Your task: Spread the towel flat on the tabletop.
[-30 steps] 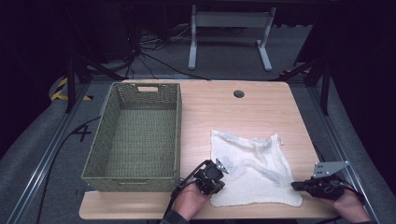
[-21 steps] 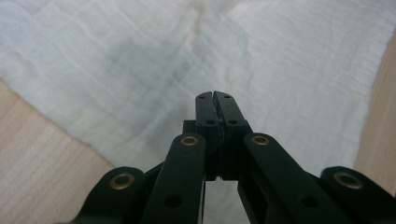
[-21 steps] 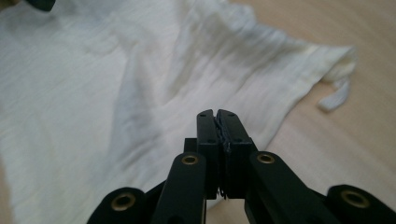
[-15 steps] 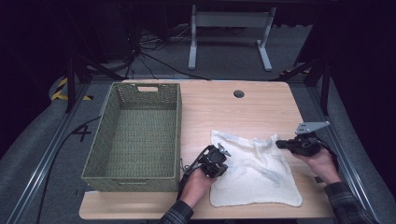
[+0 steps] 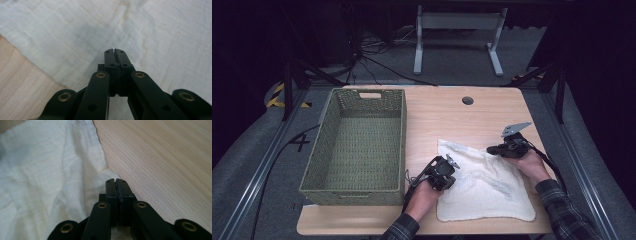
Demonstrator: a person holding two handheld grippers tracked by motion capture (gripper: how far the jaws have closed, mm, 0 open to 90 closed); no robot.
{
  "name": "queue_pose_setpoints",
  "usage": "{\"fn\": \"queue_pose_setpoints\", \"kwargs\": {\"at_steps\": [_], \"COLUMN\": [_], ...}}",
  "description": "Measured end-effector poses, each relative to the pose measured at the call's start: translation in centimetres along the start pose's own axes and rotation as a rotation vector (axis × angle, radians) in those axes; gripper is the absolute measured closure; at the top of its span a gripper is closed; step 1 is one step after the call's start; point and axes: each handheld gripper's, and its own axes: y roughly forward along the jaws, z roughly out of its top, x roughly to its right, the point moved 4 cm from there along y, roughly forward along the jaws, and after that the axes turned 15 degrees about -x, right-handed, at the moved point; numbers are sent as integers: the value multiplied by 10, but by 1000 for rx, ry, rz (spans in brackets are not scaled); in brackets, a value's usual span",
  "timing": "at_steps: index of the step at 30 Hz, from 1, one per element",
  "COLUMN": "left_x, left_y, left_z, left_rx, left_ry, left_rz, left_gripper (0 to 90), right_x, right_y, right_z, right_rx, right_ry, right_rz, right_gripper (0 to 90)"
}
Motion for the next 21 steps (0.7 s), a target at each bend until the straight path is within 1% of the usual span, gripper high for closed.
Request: {"fn": "queue_pose_setpoints", "kwargs": {"at_steps": [2,5,6,7,9,10,11,13,16,17,19,20,21], "left_x": [0,1,1,1,1,1,1,2,1,1,0,-1,-3], "left_y": [0,0,0,0,0,0,0,-1,0,0,-1,-1,-2], "left_z": [0,0,0,-1,-1,-1,-1,-2,-2,-3,-2,-2,0], "left_rx": [-3,-3,-3,-3,-4,-4,-4,-6,6,9,14,18,25], "left_ry": [1,9,9,13,10,13,13,12,4,-6,-11,-13,-24], "left_rz": [4,7,7,6,5,8,8,10,3,-3,-10,-14,-15], "left_gripper": [890,888,888,888,888,888,888,888,887,888,891,891,890], "right_x": [3,10,10,19,21,29,29,36,41,41,40,40,39], "right_y": [2,4,4,7,7,9,9,10,9,6,-5,-9,-11], "right_z": [2,8,8,12,14,18,18,21,22,20,15,12,9], "right_rx": [6,8,8,18,21,27,27,37,41,50,91,95,101], "right_ry": [7,19,19,39,45,63,63,71,85,92,101,106,104], "right_rz": [-17,-57,-57,-74,-80,-97,-97,-119,-119,-124,-108,-104,-102], "right_gripper": [894,895,895,895,896,897,897,897,892,891,878,865,852]}}
